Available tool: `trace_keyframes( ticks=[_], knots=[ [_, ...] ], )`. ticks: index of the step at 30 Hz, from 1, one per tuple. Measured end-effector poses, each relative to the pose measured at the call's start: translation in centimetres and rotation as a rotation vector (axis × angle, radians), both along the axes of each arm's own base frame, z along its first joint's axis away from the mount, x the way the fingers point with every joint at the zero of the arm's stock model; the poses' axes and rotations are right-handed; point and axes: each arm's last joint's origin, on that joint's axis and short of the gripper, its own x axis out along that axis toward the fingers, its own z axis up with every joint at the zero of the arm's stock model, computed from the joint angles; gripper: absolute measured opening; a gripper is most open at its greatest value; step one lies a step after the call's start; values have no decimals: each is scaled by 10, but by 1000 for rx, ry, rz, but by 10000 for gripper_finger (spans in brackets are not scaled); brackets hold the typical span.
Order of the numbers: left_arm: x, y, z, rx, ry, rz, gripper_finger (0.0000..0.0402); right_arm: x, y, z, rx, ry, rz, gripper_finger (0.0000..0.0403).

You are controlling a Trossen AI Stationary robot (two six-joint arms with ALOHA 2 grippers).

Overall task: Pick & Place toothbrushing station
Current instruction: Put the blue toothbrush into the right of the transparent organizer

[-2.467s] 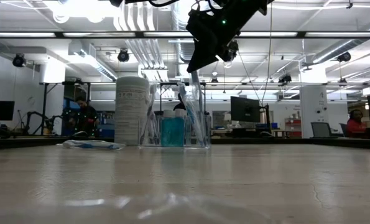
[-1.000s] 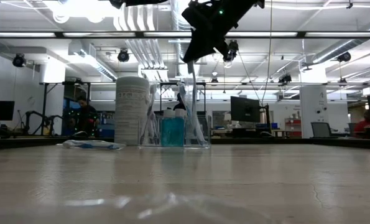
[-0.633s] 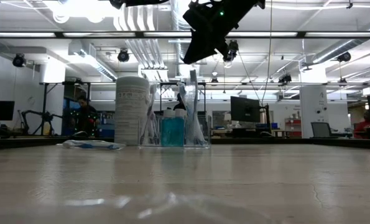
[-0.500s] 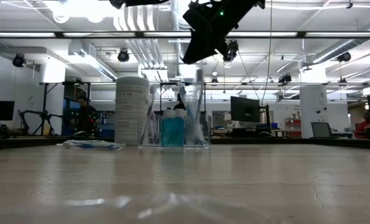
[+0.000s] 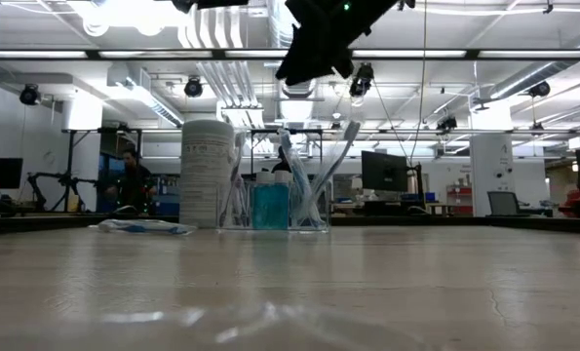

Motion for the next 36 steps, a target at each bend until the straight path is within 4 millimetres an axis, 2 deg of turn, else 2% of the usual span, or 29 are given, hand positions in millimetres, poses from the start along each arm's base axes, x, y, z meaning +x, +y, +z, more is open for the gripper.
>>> trace_keyframes(
  ticks=[6,13,23,28,36],
  knots=[
    [0,0,-1,0,6,3,138,-16,6,28,41,-101,51,152],
    [0,0,-1,0,7,3,138,-44,20,58,40,-147,86,140],
    [0,0,-1,0,7,3,138,-92,33,81,120,-104,80,121],
    [0,0,-1,0,8,3,138,-114,40,94,160,-135,78,113],
    [0,0,-1,0,7,3,138,-132,53,106,183,-176,186,100]
  ],
)
